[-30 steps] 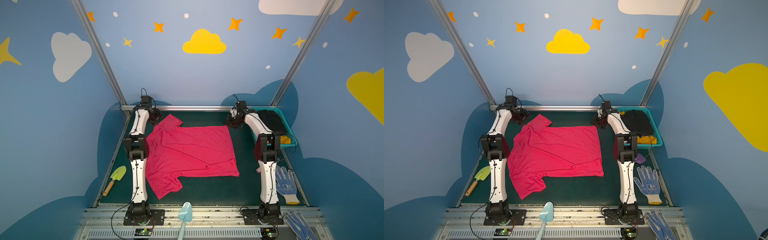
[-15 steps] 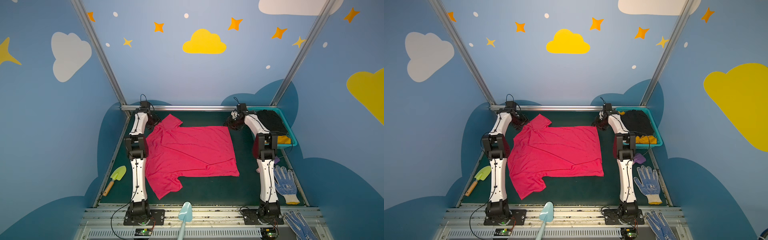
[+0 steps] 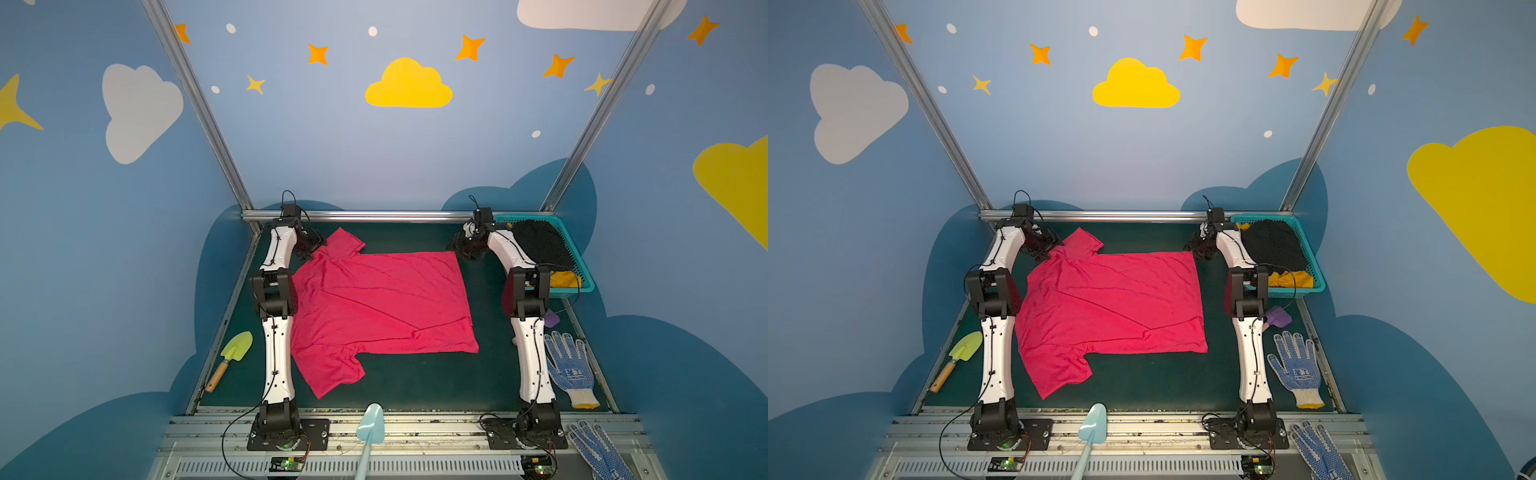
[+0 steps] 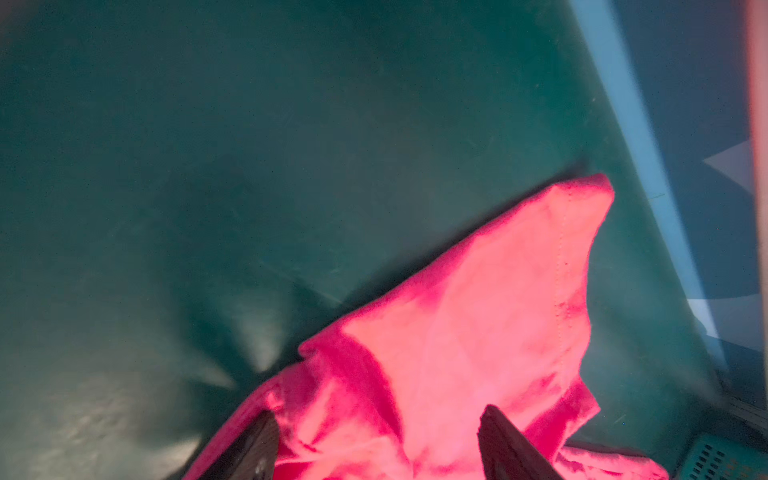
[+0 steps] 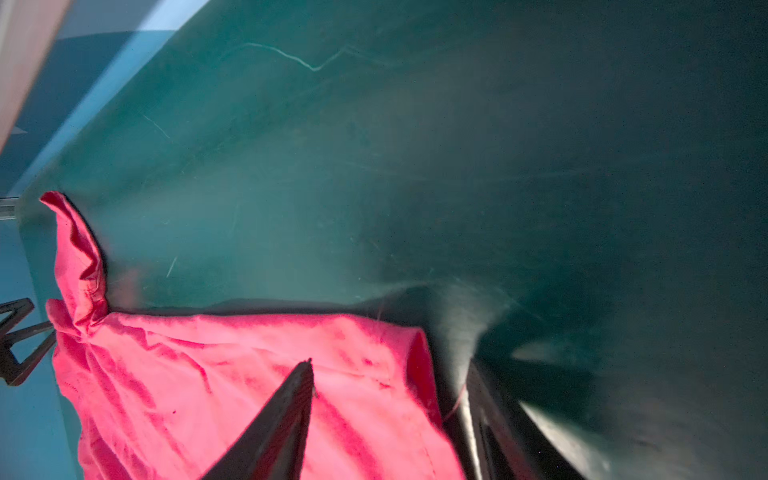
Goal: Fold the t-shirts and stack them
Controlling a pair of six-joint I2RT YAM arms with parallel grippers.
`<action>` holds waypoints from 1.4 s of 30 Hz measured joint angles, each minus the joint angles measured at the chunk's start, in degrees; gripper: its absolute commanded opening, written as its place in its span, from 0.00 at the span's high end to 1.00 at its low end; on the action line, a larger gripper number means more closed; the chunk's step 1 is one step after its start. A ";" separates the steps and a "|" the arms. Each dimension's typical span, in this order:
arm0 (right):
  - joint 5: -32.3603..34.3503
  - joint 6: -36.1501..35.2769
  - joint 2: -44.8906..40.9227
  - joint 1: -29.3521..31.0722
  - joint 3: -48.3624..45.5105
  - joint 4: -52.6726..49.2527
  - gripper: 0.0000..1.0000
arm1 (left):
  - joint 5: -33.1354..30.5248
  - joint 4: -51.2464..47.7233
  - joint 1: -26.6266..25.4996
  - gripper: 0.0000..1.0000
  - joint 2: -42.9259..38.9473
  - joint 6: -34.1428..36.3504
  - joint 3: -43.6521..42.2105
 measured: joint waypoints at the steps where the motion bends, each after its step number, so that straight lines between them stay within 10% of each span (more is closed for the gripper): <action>1: -0.04 0.07 0.00 -0.04 0.00 0.02 0.43 | 0.09 -0.04 0.00 0.23 0.07 0.02 0.17; 20: -0.50 0.74 0.85 -0.31 0.00 -0.04 0.77 | -5.11 -0.48 -0.63 0.17 0.39 6.25 1.31; 42: -0.26 0.31 0.96 -0.33 0.00 -0.63 0.88 | -7.23 3.87 -0.46 0.13 0.42 11.10 1.33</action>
